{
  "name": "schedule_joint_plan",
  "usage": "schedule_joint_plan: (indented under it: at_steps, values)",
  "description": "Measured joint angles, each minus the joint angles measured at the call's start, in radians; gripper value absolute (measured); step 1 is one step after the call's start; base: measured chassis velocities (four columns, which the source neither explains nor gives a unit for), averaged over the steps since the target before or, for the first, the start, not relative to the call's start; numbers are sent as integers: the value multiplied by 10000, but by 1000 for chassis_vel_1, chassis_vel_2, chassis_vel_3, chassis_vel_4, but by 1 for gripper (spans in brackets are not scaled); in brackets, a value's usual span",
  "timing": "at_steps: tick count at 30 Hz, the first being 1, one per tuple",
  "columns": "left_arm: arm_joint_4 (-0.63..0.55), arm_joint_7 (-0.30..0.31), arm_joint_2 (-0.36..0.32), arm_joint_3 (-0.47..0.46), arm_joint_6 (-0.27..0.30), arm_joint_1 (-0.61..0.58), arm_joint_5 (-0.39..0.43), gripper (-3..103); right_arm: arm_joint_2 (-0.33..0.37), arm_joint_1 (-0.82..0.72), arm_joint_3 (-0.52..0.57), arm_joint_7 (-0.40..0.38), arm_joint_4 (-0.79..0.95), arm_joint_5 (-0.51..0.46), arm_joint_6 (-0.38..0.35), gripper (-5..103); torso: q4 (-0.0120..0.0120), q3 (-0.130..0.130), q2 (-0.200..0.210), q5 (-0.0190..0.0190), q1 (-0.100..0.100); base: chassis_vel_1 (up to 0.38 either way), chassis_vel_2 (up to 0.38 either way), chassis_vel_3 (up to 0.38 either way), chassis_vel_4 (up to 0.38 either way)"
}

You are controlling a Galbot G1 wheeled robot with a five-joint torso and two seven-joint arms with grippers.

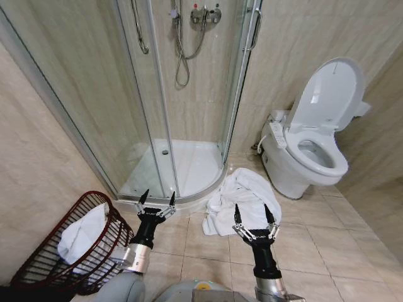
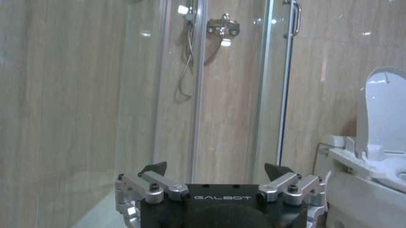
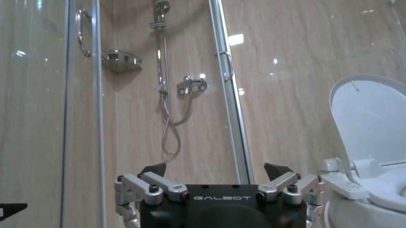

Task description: Discard the used towel into the hamper.

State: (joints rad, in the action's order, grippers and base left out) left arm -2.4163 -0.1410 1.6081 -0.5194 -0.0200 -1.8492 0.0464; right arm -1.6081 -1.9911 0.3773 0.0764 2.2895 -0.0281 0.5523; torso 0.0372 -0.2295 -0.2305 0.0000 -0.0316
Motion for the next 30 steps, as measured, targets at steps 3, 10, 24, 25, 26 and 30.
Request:
schedule_joint_plan:
  at_steps: [3,10,24,25,26,30]
  values:
    - [0,0,0,-1,0,0,0,100,0,-13,-19,-2,1,1,-2,100,0,64,91,0,27,0,0,0,0]
    - [0,0,0,0,0,0,0,100,0,-29,-29,0,51,2,-1,100,0,264,380,0,118,0,0,0,0]
    - [0,0,0,0,0,0,0,100,0,50,-42,30,-88,-90,35,100,-1,542,807,0,265,0,0,0,0]
    - [0,0,0,0,0,0,0,100,0,50,-42,30,-88,-90,35,100,-1,542,807,0,265,0,0,0,0]
    - [0,0,0,0,0,0,0,100,0,70,-42,30,-106,-100,27,100,0,577,856,1,281,0,0,0,0]
    - [0,0,0,0,0,0,0,100,0,116,-47,33,-150,-105,14,100,0,699,995,1,297,0,0,0,0]
